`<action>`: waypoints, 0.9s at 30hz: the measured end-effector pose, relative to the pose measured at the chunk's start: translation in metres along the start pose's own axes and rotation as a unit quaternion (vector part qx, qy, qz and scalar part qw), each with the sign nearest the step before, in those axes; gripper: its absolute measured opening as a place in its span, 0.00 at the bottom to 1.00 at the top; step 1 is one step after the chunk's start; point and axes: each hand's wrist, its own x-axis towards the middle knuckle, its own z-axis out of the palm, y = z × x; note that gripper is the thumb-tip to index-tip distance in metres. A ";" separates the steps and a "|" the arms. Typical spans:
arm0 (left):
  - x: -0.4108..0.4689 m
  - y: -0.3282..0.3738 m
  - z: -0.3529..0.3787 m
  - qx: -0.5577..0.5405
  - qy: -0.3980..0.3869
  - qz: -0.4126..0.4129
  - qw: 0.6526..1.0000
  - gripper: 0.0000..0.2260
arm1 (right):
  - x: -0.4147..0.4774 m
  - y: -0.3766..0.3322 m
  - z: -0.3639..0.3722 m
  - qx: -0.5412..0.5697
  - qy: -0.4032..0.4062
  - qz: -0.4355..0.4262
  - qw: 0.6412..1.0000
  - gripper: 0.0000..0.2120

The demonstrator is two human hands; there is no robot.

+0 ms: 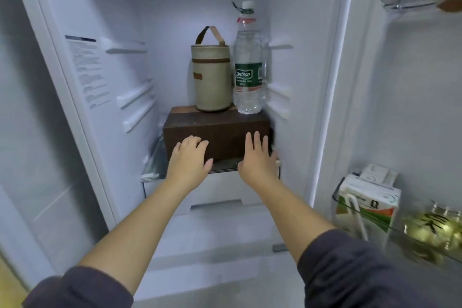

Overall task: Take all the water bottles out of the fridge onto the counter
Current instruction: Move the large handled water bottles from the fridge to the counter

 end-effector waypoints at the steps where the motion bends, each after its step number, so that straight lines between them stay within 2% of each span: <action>1: 0.015 -0.004 0.001 0.005 0.009 0.005 1.000 0.23 | 0.014 -0.002 -0.004 -0.007 0.008 0.005 1.000 0.38; 7: 0.109 -0.018 0.009 -0.010 0.043 0.018 0.999 0.21 | 0.080 -0.012 -0.014 -0.057 0.046 0.010 0.997 0.39; 13: 0.167 -0.022 0.017 -0.039 -0.003 -0.002 0.999 0.21 | 0.099 -0.006 0.002 -0.113 0.055 0.009 0.992 0.39; 16: 0.174 -0.030 0.027 -0.066 -0.029 -0.037 0.997 0.22 | 0.103 -0.004 -0.002 -0.130 0.061 -0.007 0.990 0.35; 18: 0.175 -0.032 0.033 -0.095 -0.036 -0.064 0.993 0.23 | 0.114 -0.005 -0.013 -0.070 0.089 -0.011 0.994 0.31; 21: 0.177 -0.031 0.036 -0.105 -0.033 -0.065 0.992 0.22 | 0.144 -0.010 -0.033 0.123 0.189 0.028 0.974 0.29; 23: 0.178 -0.031 0.038 -0.109 -0.028 -0.065 0.991 0.22 | 0.166 -0.018 -0.046 0.211 0.227 0.060 0.949 0.34; 27: 0.179 -0.031 0.041 -0.106 -0.021 -0.070 0.992 0.21 | 0.205 -0.034 -0.069 0.311 0.287 0.089 0.902 0.45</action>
